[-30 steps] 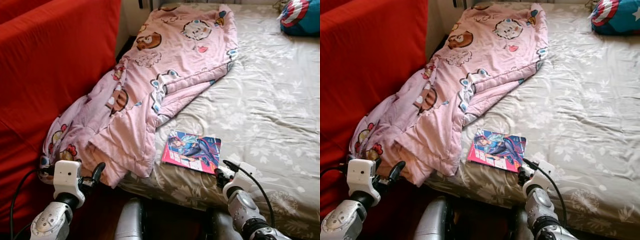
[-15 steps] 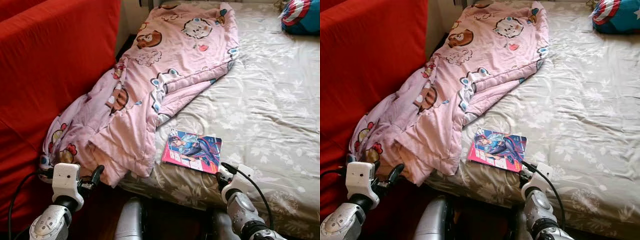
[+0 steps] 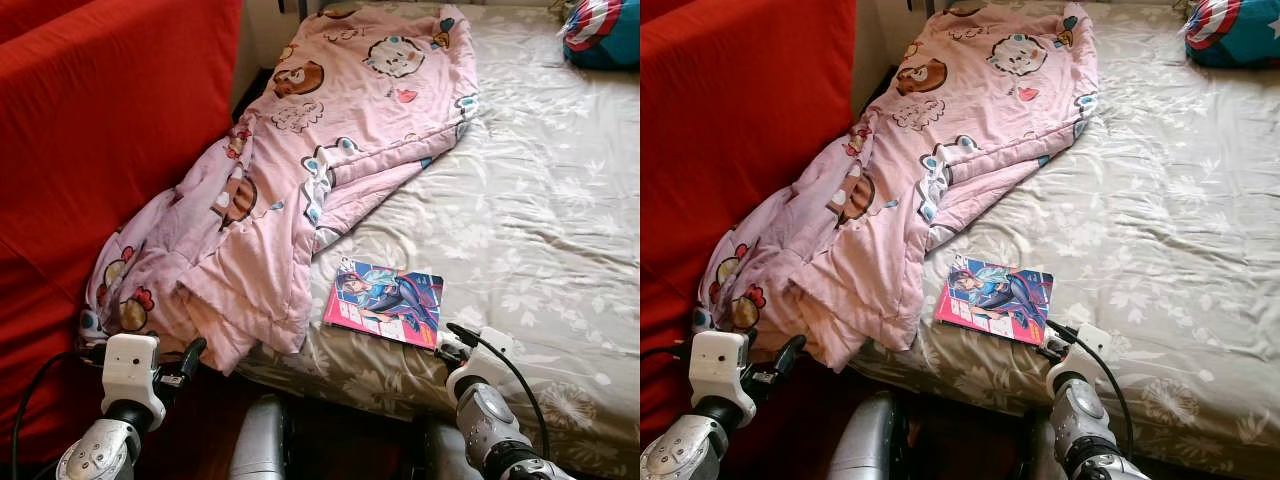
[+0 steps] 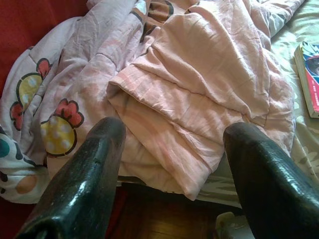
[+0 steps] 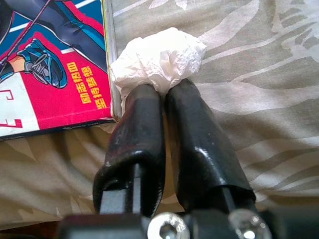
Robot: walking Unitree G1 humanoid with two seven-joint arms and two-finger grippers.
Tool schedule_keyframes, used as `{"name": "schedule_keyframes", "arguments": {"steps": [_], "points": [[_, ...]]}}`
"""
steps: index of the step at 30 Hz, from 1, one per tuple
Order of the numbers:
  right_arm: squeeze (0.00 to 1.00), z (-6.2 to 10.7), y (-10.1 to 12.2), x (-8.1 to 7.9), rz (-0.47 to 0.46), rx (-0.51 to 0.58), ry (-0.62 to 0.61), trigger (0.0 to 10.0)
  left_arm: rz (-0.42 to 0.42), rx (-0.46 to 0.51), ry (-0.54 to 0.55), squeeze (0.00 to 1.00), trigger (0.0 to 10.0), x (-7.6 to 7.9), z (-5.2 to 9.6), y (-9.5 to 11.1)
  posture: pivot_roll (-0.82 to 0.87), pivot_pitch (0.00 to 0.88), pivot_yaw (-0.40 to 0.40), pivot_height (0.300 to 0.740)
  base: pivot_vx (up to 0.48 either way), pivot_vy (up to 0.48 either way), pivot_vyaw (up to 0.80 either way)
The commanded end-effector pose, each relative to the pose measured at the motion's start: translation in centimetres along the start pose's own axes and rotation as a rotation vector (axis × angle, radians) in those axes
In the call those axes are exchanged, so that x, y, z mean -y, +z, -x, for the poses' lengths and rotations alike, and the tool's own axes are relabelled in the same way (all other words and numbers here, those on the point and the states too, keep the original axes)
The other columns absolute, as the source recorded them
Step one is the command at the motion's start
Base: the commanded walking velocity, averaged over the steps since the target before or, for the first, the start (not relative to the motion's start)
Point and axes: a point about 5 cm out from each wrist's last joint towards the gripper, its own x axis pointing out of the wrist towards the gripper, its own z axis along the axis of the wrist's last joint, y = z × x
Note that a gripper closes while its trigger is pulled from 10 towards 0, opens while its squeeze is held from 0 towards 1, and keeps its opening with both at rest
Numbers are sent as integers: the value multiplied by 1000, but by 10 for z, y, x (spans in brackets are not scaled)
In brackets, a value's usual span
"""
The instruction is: Clean up the room
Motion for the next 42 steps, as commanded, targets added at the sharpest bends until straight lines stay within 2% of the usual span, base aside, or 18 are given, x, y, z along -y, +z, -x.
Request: {"name": "schedule_keyframes", "arguments": {"steps": [1,5,11,12,13,16,18,21,24,25,29,32,34,38,42], "points": [[0,3,-10,2,2,-28,-9,0,-12,-12,12,0,10000,-3,4,-2,261,192,71,613,0,0,0],[0,4,-13,4,20,-36,-12,0,-32,-26,0,0,10000,0,5,-7,269,177,72,613,0,0,0],[0,6,-14,6,7,-1,-11,0,-38,-78,39,0,10000,-3,9,-28,259,129,57,613,0,0,0],[0,6,-11,8,-14,29,-6,0,-36,-100,56,0,10000,-5,8,-36,245,104,48,613,0,0,0],[0,6,-8,9,-11,48,2,0,-41,-128,65,0,10000,-6,6,-47,234,85,42,613,0,0,0],[0,7,-6,10,7,77,15,0,-47,-167,79,0,10000,-7,7,-60,216,58,36,613,0,0,0],[0,9,-5,15,9,116,27,0,-40,-226,96,0,10000,-7,7,-79,176,11,30,613,0,0,0],[0,14,-9,24,-3,146,19,0,-26,-287,102,0,10000,-2,5,-97,147,0,27,613,0,0,0],[0,17,-15,29,3,136,8,314,-18,-317,105,0,10000,1,1,-105,127,0,25,613,0,0,0],[0,19,-21,31,10,114,10,10000,-14,-329,104,0,10000,3,-1,-109,110,0,24,613,0,0,0],[0,27,-38,39,60,58,10,10000,11,-363,111,0,10000,9,-8,-120,82,0,14,613,0,0,0],[0,39,-60,58,75,-32,-43,10000,39,-399,134,0,10000,15,-12,-130,66,0,3,613,0,0,0],[0,43,-69,63,84,-73,-58,10000,48,-421,141,0,10000,17,-11,-134,61,0,-3,613,0,0,0],[0,51,-83,69,96,-128,-62,10000,71,-470,167,0,10000,18,-8,-142,56,0,-7,613,0,0,0],[0,52,-89,69,106,-168,-71,10000,86,-500,180,0,10000,19,-8,-147,47,0,-6,633,0,0,0]]}}
